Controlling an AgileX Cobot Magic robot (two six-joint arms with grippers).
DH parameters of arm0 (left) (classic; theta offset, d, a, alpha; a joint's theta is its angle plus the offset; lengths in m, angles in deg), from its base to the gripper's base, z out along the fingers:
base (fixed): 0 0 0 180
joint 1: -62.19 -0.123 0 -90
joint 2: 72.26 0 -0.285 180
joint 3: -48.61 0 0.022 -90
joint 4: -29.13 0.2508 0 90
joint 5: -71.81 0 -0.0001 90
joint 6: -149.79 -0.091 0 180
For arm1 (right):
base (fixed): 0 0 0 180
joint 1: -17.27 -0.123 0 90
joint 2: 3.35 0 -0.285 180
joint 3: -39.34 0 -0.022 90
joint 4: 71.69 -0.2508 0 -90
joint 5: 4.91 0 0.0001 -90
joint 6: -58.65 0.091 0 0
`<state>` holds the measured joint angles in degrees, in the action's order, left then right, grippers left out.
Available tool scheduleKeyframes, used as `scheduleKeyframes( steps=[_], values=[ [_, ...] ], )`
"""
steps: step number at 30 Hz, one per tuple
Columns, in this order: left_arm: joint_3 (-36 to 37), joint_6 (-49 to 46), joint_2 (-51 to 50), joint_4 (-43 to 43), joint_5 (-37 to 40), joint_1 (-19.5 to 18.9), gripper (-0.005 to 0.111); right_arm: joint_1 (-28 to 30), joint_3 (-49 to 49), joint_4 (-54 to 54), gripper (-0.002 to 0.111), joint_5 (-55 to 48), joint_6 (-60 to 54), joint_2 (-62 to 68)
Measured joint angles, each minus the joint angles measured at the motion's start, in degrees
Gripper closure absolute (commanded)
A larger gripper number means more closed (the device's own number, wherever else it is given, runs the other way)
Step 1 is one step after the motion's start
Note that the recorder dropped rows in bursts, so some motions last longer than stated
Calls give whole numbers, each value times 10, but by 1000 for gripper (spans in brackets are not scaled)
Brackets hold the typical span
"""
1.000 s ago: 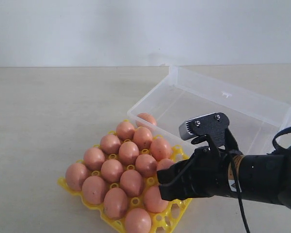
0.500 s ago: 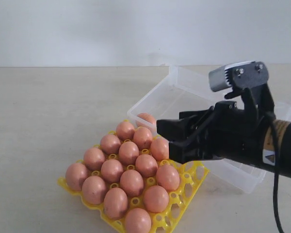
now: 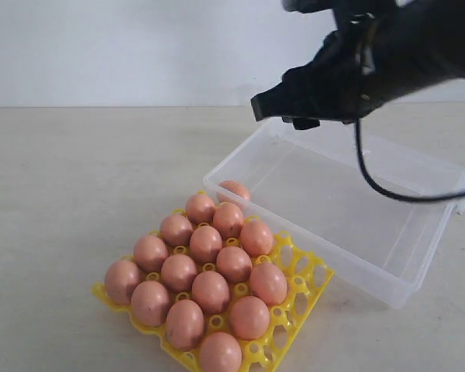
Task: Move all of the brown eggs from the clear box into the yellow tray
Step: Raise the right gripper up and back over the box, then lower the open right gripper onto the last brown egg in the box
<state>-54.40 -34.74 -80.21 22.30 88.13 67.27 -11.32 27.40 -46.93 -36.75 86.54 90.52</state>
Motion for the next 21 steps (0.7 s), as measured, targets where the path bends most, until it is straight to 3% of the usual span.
scheduleKeyframes(
  steps=[5, 10, 14, 21],
  values=[
    [0, 0, 0, 0, 0, 0, 103, 0, 208, -41, 61, -204, -127, 184],
    [0, 0, 0, 0, 0, 0, 103, 0, 351, -99, 61, -349, -256, 324],
    [0, 0, 0, 0, 0, 0, 103, 4, 407, -131, 61, -369, -314, 382],
    [0, 0, 0, 0, 0, 0, 103, 24, 416, -117, 61, -378, -323, 395]
  ],
)
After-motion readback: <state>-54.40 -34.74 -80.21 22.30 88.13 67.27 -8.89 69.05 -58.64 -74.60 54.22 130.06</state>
